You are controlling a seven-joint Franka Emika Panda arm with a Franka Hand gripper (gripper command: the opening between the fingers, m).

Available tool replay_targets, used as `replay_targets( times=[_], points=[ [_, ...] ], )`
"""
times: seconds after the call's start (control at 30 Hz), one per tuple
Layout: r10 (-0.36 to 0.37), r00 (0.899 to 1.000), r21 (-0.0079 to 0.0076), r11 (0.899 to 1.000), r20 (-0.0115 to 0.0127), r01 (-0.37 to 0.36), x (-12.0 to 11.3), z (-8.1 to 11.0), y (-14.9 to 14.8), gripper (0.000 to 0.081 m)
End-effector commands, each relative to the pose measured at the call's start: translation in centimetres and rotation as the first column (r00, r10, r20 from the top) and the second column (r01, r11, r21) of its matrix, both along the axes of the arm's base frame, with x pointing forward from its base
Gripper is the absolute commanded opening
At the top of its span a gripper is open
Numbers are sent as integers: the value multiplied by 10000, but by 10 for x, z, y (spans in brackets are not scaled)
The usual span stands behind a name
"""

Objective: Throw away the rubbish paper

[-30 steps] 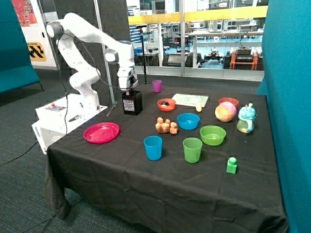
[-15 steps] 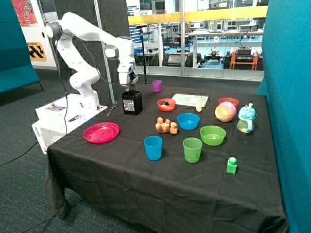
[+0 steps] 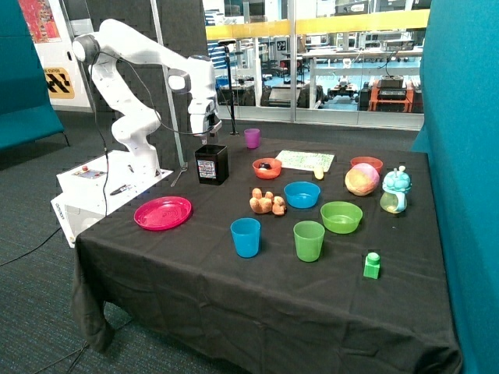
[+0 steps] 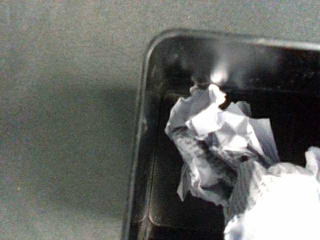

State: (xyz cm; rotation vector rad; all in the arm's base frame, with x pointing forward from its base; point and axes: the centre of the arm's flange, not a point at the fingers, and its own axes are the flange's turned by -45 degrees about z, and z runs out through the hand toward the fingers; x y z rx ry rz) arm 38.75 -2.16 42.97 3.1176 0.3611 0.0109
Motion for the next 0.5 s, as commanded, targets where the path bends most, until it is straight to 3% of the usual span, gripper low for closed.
replay_targets(
  times=[0.0,0.47],
  points=[
    [-51,10000,23,10000,-73,51,13,2,-2,678],
    [-39,10000,23,10000,-73,39,13,0,-2,678]
  ],
)
